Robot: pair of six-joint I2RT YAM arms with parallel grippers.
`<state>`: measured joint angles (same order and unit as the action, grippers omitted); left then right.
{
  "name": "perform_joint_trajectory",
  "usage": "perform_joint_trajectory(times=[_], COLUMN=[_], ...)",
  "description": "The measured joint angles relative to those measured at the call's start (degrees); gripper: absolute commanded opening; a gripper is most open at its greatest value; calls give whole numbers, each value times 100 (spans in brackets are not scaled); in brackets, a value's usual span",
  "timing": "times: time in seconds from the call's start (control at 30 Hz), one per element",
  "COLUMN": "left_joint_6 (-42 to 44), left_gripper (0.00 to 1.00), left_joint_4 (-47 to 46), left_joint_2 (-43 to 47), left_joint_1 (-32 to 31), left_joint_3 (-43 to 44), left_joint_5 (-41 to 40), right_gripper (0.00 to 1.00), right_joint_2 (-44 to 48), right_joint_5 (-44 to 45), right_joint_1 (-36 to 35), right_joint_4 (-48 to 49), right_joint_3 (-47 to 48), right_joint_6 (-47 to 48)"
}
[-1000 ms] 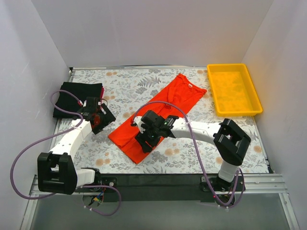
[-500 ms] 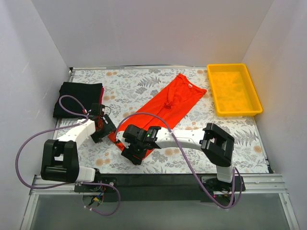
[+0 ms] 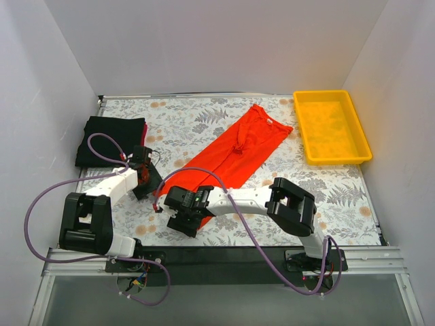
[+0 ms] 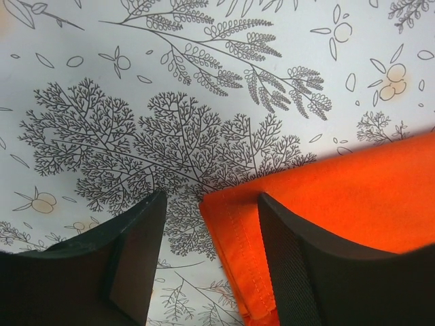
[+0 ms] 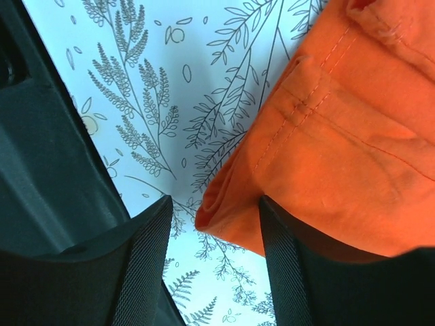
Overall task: Fold and stack the t-shirts
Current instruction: Fold the tshirt
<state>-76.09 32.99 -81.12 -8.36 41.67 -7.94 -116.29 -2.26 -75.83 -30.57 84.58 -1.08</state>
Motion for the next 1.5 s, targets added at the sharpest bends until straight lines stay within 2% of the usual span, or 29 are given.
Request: perform_joint_trajectory(times=[0.07, 0.1, 0.13, 0.2, 0.23, 0.3, 0.33, 0.4, 0.5, 0.7, 0.87, 1.03, 1.13, 1.3, 1.5], left_joint_6=[-15, -22, -31, -48, -50, -74, -83, -111, -157, -297, -501, -601, -590, -490, -422], left_gripper=[47, 42, 38, 32, 29, 24, 19, 14, 0, 0, 0, 0, 0, 0, 0], left_joint_4=[-22, -28, -44, -68, -79, -107, -122, -153, -197, -105, 647, 1364, 1572, 1447, 1176], left_joint_2=[-24, -35, -44, -63, -70, -83, -92, -101, -114, -81, 323, 1010, 1130, 533, -946], left_joint_1=[-2, -2, -2, -4, -7, -11, -13, -26, -44, -61, -90, -76, -76, -74, -337], left_joint_3=[2, 2, 4, 7, 7, 7, 7, 4, 4, 26, 138, 739, 1235, 2020, 3049], left_joint_5=[-24, -28, -31, -37, -37, -31, -22, -9, 31, -33, -356, -717, -765, -483, 133], right_gripper=[49, 47, 43, 39, 33, 26, 19, 14, 2, 1, 1, 1, 1, 1, 1], right_joint_2=[-24, -35, -48, -79, -98, -122, -127, -131, -131, -131, -118, 166, 527, 1154, 1449], right_joint_5=[87, 157, 229, 385, 461, 601, 645, 715, 785, 750, 125, -422, -557, -660, -636], right_joint_1=[-31, -48, -72, -122, -146, -173, -177, -179, -181, -181, -184, -142, -11, 697, 1650], right_joint_4=[4, -2, -15, -48, -68, -96, -98, -101, -103, -129, -275, -267, -232, -184, -149], right_joint_3=[17, 28, 46, 79, 105, 138, 142, 146, 149, 175, 334, 562, 573, 319, -328], right_joint_6=[7, 4, 26, 98, 136, 190, 208, 254, 284, 332, 466, 581, 579, 573, 586])
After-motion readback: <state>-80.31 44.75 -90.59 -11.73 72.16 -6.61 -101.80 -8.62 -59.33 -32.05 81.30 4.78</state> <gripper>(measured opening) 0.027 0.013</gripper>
